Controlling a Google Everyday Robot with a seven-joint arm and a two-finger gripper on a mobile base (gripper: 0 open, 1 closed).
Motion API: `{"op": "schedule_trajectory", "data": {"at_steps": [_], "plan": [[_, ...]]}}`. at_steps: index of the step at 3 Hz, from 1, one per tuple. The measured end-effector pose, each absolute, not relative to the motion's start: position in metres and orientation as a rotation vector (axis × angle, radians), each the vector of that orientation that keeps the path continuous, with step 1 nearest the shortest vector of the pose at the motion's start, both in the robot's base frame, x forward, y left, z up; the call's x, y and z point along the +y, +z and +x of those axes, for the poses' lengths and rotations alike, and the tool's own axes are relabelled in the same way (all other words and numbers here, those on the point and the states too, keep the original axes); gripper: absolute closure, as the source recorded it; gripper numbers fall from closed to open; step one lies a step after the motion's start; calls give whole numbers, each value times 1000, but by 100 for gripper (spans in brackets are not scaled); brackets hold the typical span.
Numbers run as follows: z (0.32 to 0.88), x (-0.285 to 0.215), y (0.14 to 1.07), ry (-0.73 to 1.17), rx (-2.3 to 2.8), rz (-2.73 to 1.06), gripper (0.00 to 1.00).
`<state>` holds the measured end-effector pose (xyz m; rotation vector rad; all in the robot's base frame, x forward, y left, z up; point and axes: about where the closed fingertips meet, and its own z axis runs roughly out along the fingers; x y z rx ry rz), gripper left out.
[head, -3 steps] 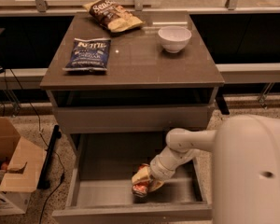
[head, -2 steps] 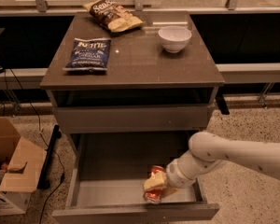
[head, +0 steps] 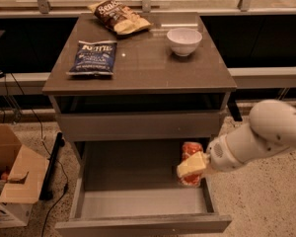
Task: Pick coke can from middle drawer and place on counter
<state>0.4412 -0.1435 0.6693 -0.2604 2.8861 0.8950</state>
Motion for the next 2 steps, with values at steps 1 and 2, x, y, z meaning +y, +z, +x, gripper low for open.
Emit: {"op": "schedule_trajectory", "data": {"at_steps": [1,2], "plan": [[492,-157,761,734,2789,-412,100],[533,-147,847,563,2688,-548,100]]}}
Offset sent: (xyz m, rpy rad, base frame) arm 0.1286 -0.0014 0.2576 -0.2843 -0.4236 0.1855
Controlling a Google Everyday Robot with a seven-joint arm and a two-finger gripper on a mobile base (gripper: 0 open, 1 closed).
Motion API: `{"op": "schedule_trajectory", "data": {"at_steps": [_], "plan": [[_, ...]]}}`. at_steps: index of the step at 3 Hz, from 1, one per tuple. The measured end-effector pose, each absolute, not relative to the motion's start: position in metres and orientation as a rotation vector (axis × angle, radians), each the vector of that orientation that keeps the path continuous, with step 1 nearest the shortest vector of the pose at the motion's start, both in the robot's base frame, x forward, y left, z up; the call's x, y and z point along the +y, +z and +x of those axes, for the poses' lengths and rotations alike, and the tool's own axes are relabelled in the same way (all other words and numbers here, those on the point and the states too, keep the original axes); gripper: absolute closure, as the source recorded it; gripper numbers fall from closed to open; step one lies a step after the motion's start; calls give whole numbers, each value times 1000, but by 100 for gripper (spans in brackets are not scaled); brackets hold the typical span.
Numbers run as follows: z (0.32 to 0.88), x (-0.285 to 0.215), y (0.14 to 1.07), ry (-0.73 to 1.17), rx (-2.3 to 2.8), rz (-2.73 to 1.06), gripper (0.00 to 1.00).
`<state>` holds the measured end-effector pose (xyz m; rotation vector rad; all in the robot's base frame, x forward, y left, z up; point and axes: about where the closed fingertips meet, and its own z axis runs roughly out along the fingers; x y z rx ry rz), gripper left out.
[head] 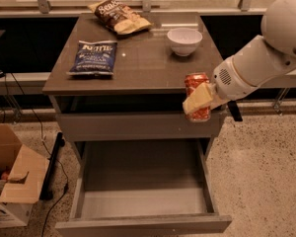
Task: Pick coke can from middle drawer and place on counter
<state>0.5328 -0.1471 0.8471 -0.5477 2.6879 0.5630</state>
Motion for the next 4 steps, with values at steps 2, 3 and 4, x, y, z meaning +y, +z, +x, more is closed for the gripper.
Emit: {"op": "schedule_trajectory", "data": {"at_steps": [2,3,4], "plan": [[538,-137,853,540,2665,-578,100],[563,-121,878,477,2586,-635,100],[600,-105,905,409,2524,-687,100]]}}
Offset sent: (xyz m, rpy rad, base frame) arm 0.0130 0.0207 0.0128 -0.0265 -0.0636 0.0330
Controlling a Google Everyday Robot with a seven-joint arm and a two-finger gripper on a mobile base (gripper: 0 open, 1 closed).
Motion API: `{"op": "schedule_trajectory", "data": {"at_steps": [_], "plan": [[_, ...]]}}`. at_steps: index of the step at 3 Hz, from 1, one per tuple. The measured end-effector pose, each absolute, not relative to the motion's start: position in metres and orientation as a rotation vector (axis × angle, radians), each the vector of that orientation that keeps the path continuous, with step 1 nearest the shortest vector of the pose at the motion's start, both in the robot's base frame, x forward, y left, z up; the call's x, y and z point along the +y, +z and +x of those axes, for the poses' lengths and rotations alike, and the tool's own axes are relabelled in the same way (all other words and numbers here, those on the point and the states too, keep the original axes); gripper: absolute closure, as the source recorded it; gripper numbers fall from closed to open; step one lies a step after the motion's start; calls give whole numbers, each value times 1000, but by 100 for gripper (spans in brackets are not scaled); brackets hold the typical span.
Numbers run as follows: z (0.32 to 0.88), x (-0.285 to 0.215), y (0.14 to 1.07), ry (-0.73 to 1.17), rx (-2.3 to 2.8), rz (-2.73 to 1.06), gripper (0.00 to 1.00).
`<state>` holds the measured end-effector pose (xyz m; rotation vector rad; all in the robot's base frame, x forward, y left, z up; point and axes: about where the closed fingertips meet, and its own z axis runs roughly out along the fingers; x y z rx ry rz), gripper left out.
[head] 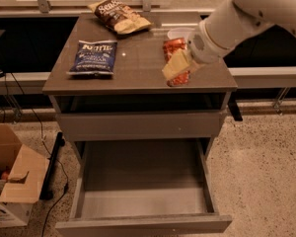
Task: Pick coke can from middle drawer and place on counter
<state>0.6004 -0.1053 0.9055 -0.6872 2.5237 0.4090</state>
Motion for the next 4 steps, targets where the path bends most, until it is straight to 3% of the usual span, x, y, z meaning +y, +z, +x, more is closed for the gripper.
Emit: {"op": "schedule_trajectory", "data": {"at_steps": [2,4], "plan": [[670,-67,931,343,2468,-770,100],[731,-37,908,459,2389,-735,100]]}}
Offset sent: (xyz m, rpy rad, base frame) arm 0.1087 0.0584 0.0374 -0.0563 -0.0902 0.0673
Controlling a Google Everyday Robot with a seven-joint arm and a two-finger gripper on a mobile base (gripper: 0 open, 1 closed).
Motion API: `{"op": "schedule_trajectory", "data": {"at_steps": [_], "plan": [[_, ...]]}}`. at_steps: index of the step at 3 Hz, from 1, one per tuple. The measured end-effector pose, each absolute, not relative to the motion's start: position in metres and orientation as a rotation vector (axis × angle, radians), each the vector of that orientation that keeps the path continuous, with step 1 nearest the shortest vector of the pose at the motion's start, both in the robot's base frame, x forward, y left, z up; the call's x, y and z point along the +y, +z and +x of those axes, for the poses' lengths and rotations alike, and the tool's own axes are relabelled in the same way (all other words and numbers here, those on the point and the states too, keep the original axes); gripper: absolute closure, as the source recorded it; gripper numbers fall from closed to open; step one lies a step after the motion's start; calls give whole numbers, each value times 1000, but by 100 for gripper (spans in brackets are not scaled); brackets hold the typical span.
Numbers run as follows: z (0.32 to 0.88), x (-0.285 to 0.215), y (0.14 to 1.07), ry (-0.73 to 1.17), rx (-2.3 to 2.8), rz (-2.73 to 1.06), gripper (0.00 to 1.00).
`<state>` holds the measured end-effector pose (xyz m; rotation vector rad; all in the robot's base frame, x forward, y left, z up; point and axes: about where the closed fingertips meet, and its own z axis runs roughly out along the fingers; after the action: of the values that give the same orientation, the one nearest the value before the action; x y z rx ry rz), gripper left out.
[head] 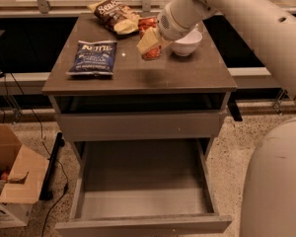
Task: Pick coke can from middle drawer and place on counter
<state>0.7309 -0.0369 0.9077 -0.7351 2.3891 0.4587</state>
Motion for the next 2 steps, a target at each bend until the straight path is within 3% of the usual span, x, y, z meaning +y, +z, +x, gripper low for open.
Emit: {"op": "schedule_trajectory", "data": {"at_steps": [2], "plan": [[754,-26,887,539,2195,-711,100]]}}
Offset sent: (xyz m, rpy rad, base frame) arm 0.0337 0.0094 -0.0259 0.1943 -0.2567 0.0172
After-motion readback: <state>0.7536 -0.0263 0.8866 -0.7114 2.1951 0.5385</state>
